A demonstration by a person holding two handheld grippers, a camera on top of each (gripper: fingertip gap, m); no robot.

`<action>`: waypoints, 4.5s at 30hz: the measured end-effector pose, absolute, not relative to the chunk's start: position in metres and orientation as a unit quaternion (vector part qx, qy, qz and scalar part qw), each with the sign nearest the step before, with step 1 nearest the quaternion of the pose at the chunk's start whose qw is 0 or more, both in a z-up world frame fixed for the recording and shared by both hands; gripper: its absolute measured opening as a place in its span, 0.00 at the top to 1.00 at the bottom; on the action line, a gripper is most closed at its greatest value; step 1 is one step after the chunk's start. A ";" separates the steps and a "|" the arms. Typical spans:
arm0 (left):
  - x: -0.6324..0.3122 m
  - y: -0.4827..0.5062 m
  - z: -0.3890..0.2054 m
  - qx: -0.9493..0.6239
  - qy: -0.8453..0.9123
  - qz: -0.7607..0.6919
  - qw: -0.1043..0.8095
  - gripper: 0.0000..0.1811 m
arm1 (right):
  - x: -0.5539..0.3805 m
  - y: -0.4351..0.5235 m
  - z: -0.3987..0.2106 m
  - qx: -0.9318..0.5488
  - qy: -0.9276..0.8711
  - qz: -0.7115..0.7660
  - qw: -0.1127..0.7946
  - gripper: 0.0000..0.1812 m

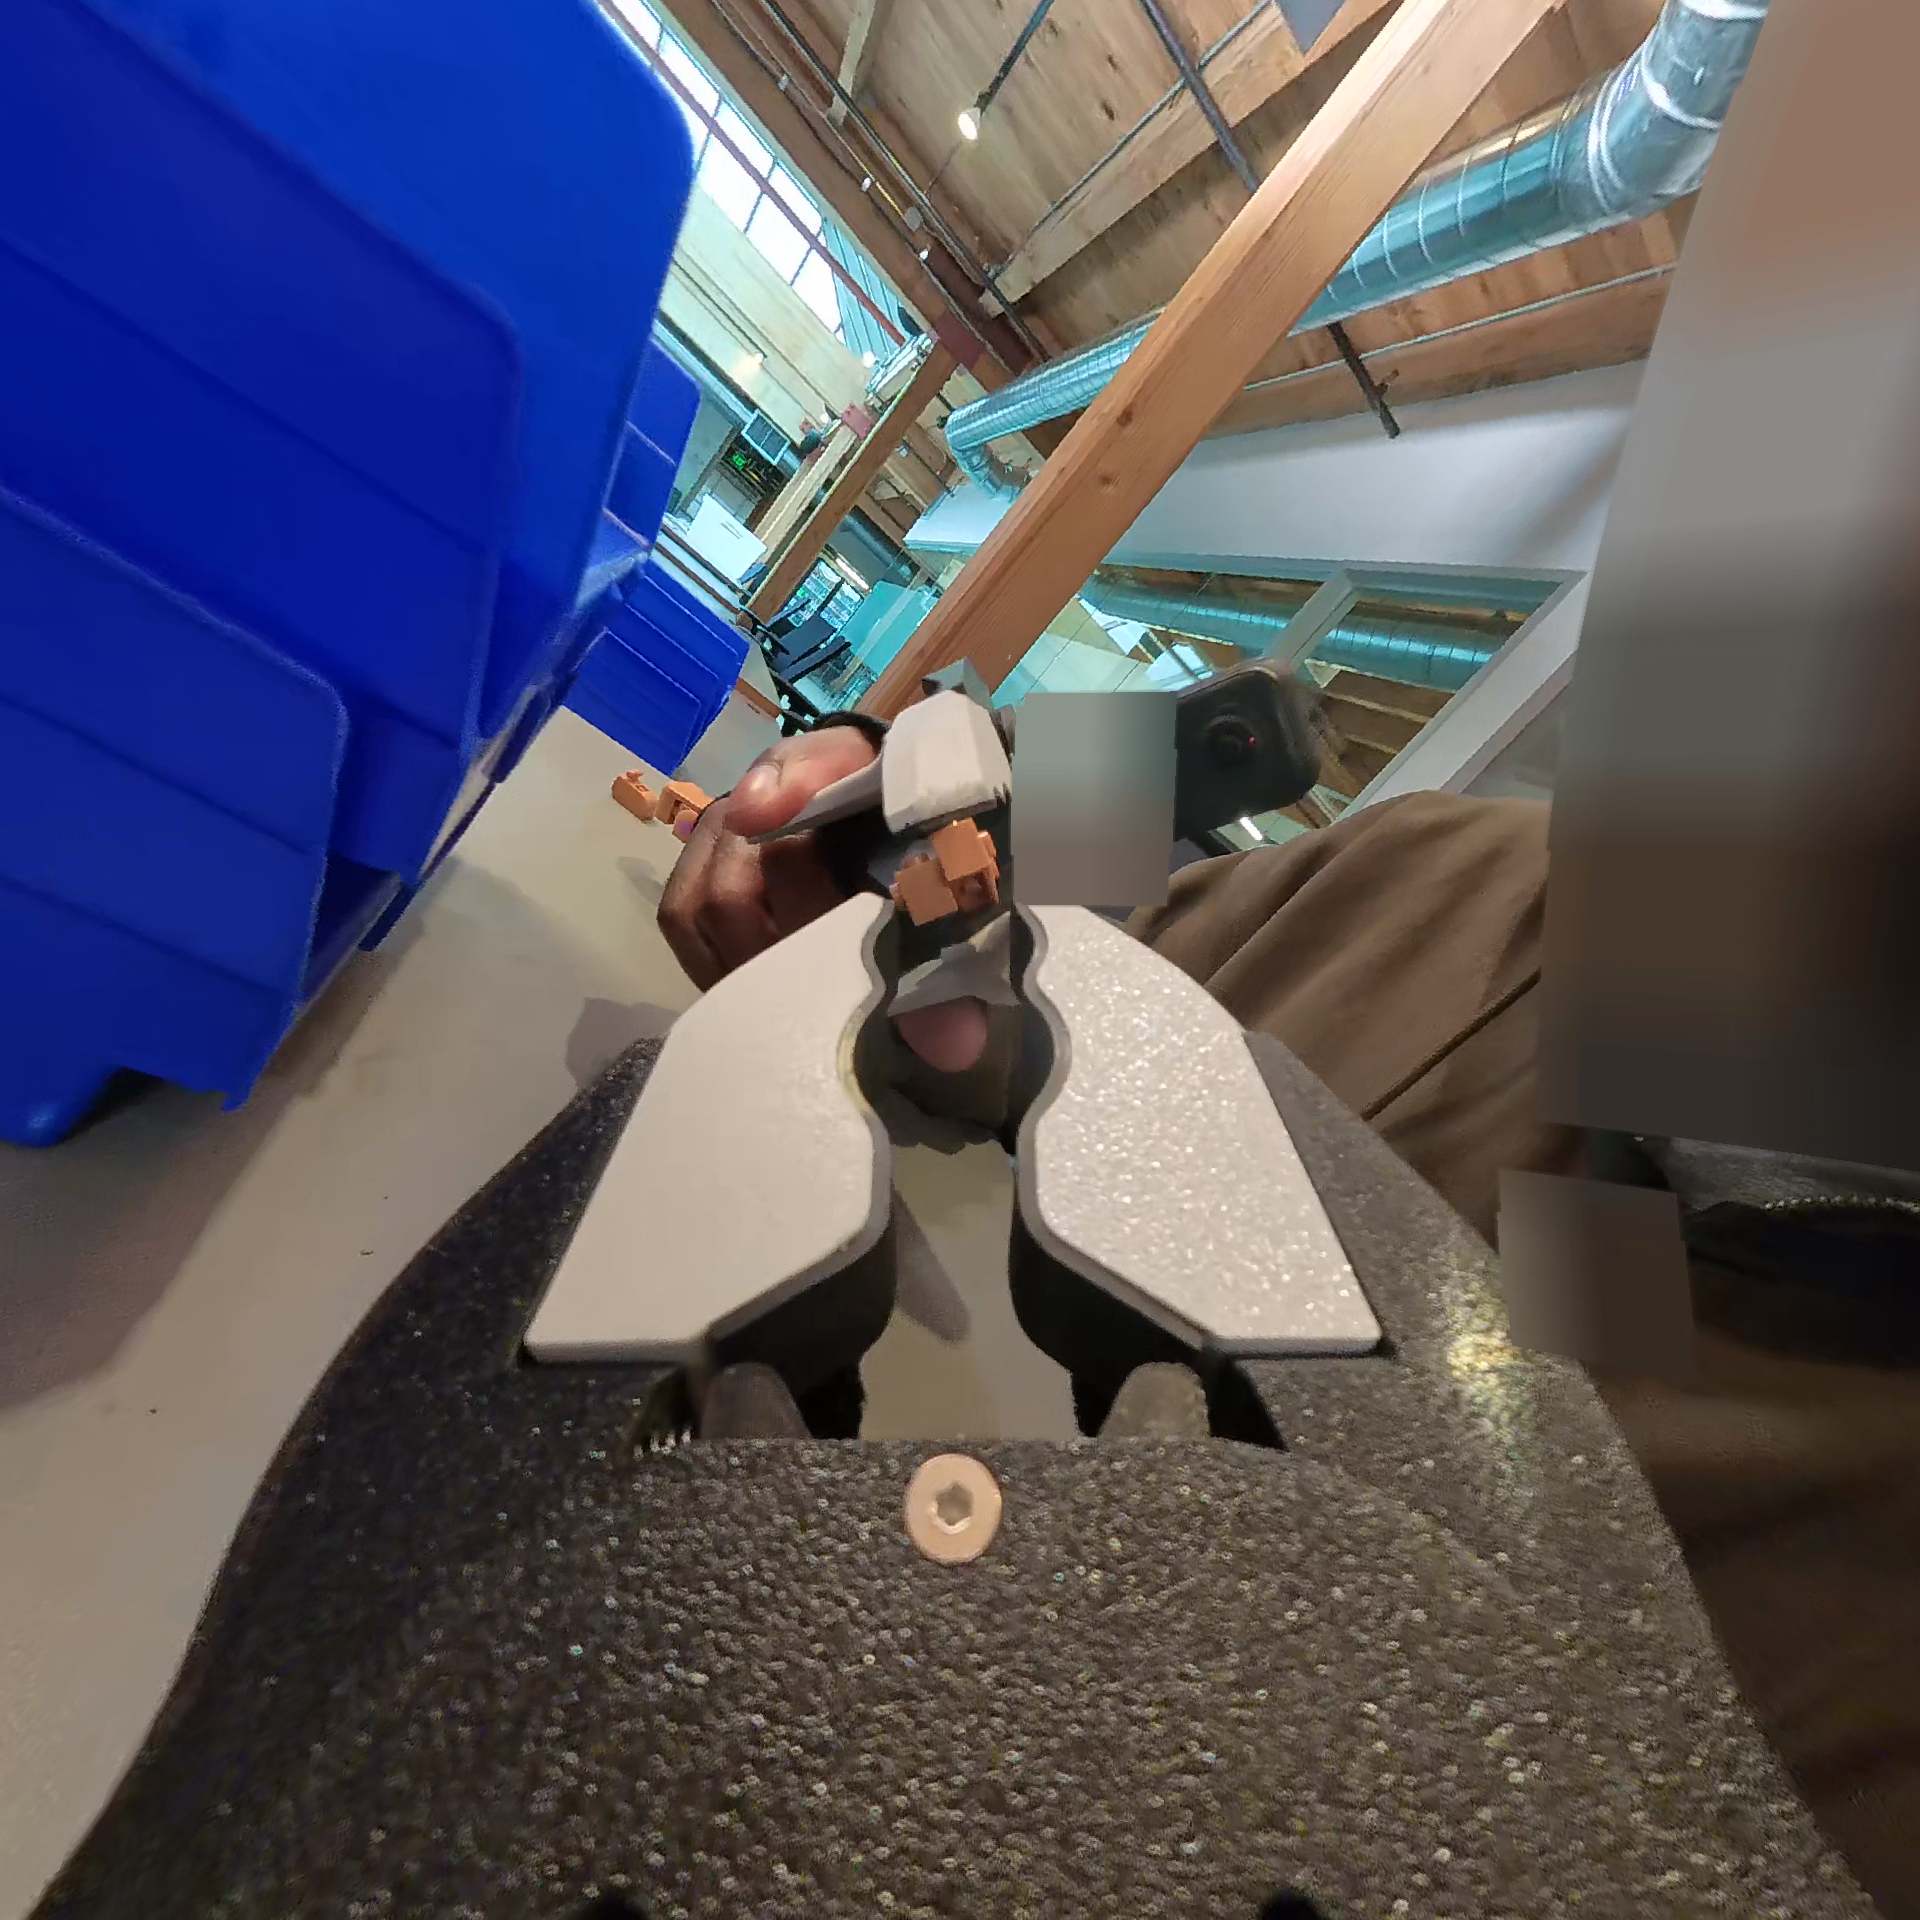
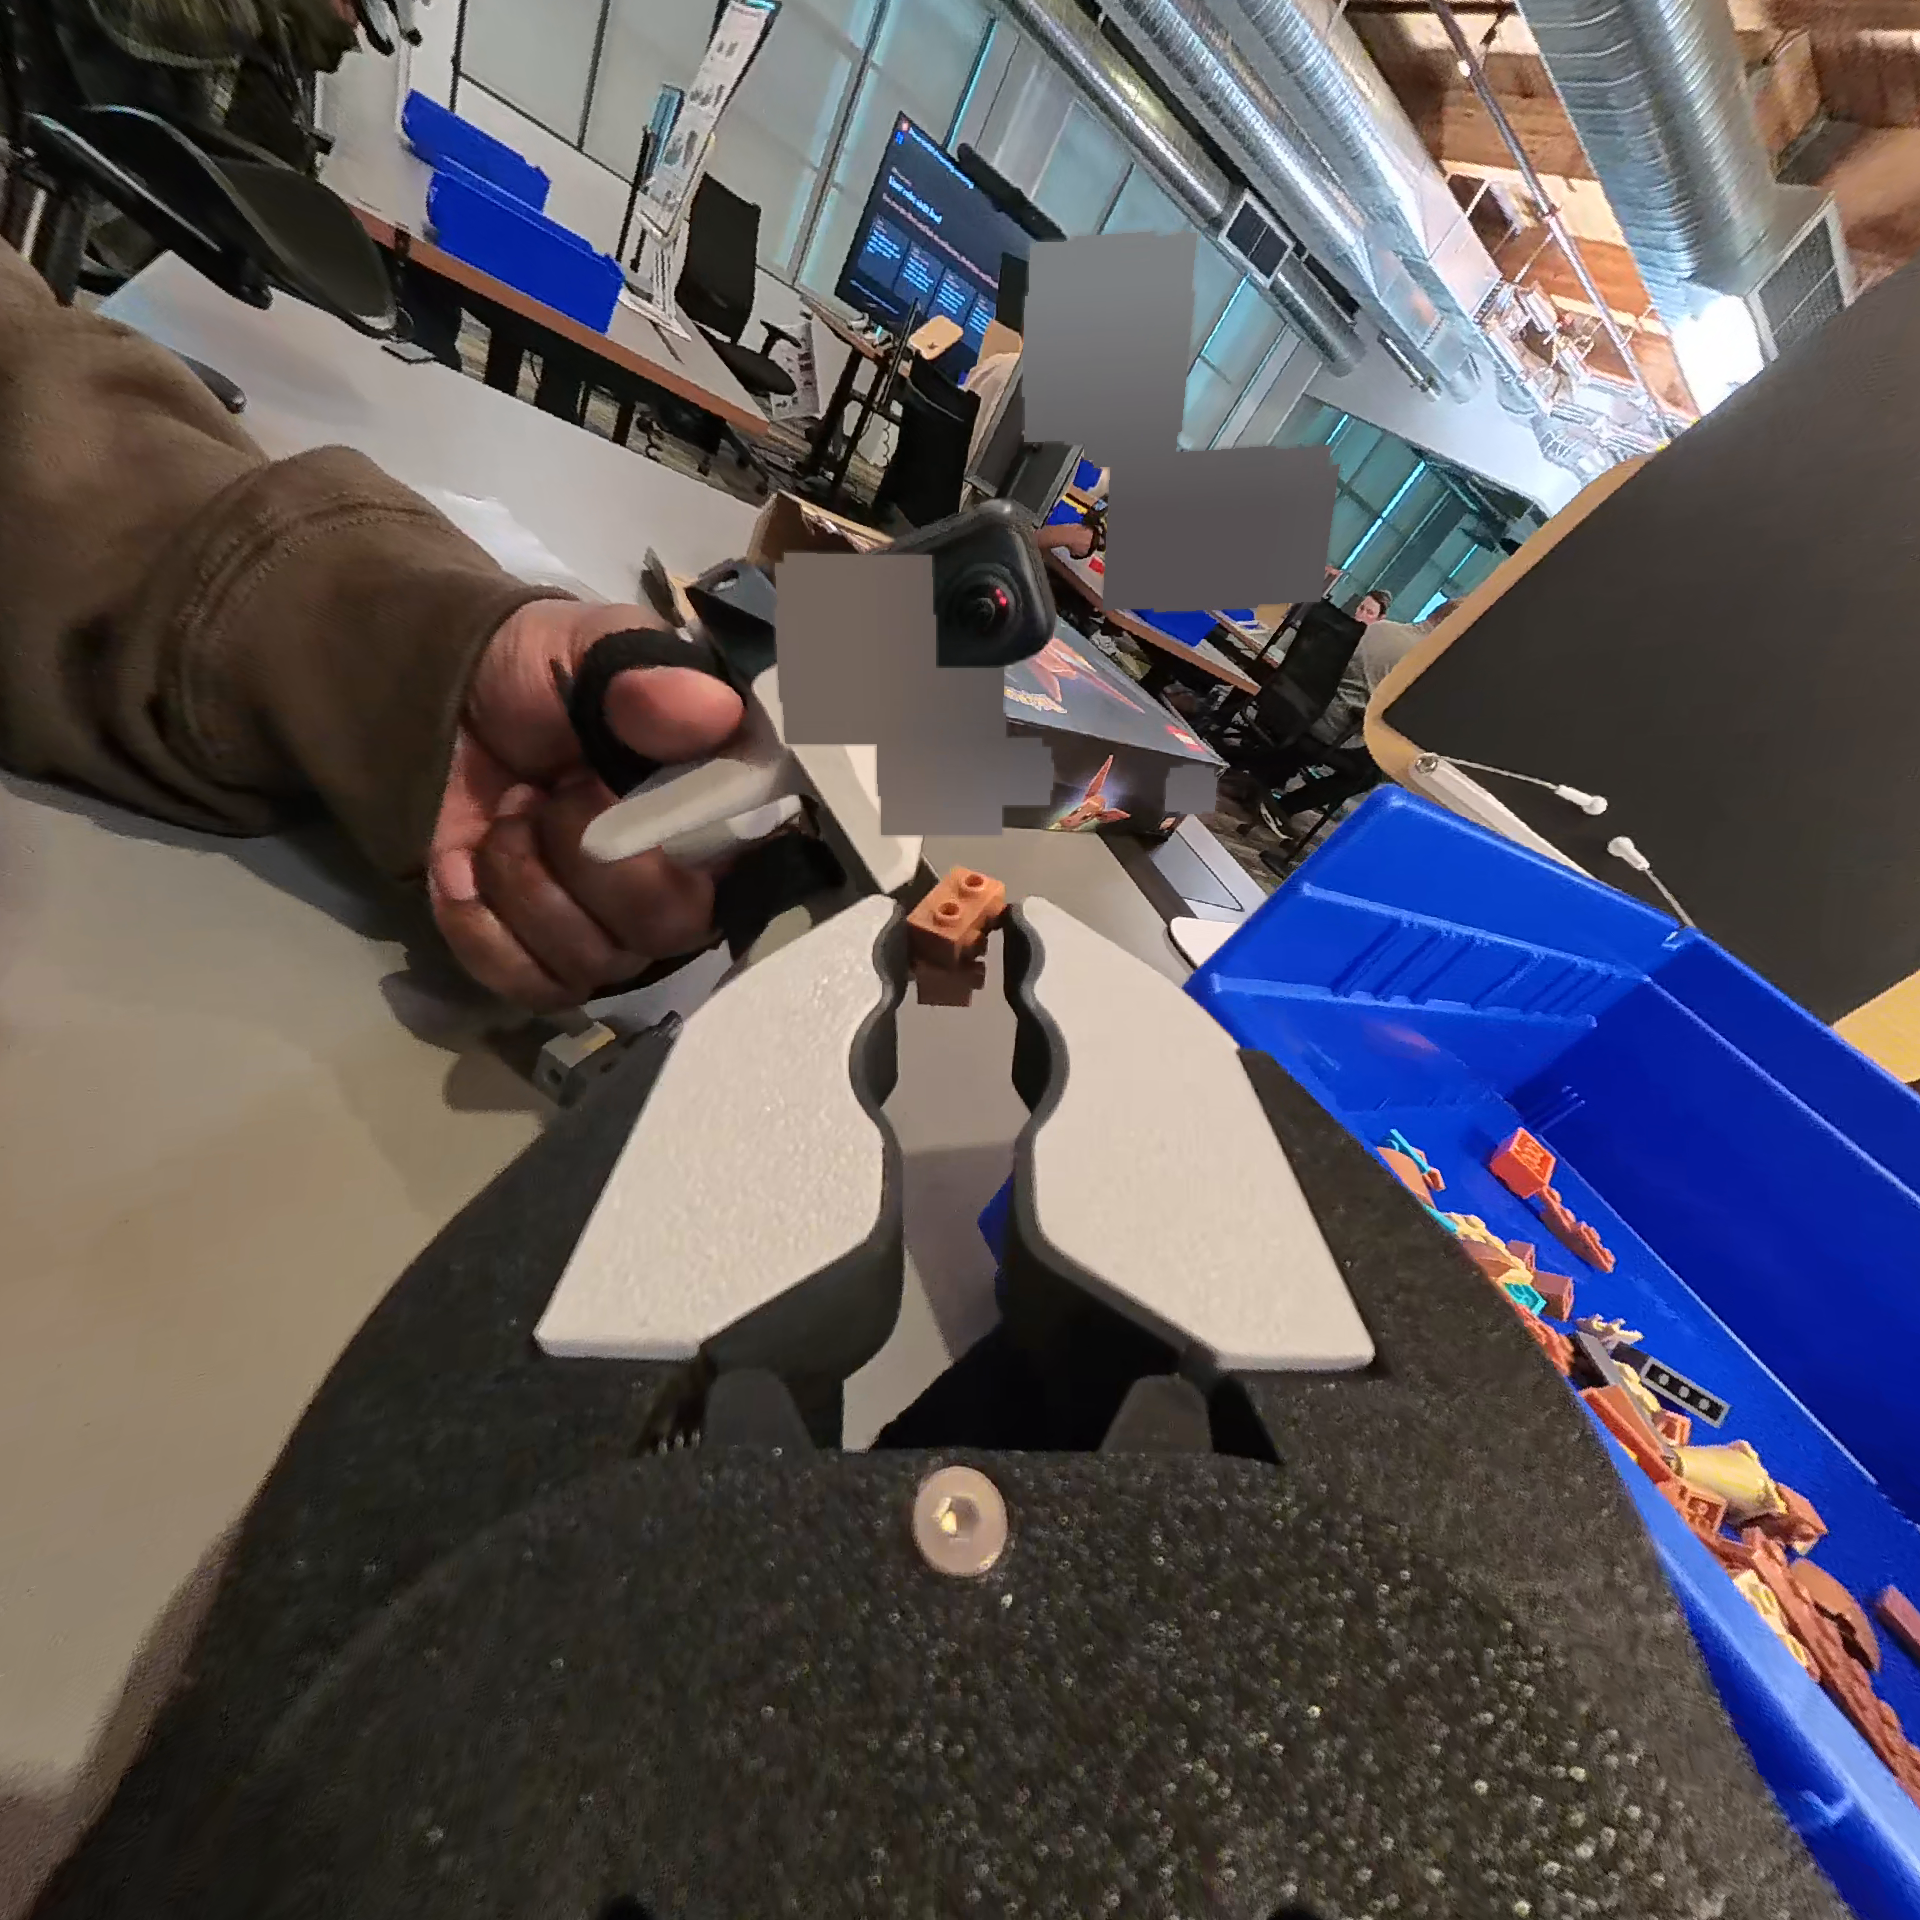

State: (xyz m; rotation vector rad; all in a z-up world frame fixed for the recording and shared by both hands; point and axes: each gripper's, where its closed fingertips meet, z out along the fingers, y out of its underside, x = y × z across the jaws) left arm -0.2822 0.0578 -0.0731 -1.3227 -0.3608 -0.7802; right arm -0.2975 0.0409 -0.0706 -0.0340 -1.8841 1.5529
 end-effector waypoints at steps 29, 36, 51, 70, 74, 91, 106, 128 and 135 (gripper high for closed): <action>-0.366 0.094 0.005 -0.600 -0.212 -0.137 0.759 0.97 | -0.384 0.093 0.008 -0.167 -0.671 0.596 0.409 0.81; -0.361 0.076 -0.004 -0.623 -0.215 -0.101 0.745 0.96 | -0.375 0.099 0.008 -0.168 -0.666 0.607 0.398 0.87; -0.326 -0.007 -0.098 -0.780 -0.126 -0.030 0.612 0.83 | -0.270 0.001 -0.173 0.029 -0.901 0.421 0.099 0.82; -0.283 -0.024 -0.178 -0.920 -0.039 -0.052 0.388 0.76 | -0.282 -0.010 -0.194 0.098 -0.912 0.375 0.131 0.91; -0.291 -0.025 -0.183 -0.921 -0.047 -0.030 0.385 0.73 | -0.289 -0.003 -0.192 0.039 -0.909 0.393 0.135 0.91; -0.303 0.004 -0.196 -0.919 0.010 0.081 0.386 0.76 | -0.295 0.008 -0.179 -0.013 -0.889 0.435 0.146 0.96; -0.293 0.009 -0.166 -0.887 -0.070 -0.043 0.454 0.77 | -0.301 0.025 -0.153 0.204 -0.814 0.393 0.375 0.85; -0.302 0.009 -0.149 -0.846 -0.121 -0.076 0.513 0.87 | -0.311 0.025 -0.115 0.193 -0.757 0.390 0.487 0.90; -0.297 0.015 -0.150 -0.852 -0.104 -0.061 0.509 0.87 | -0.322 0.034 -0.067 0.130 -0.703 0.417 0.560 0.90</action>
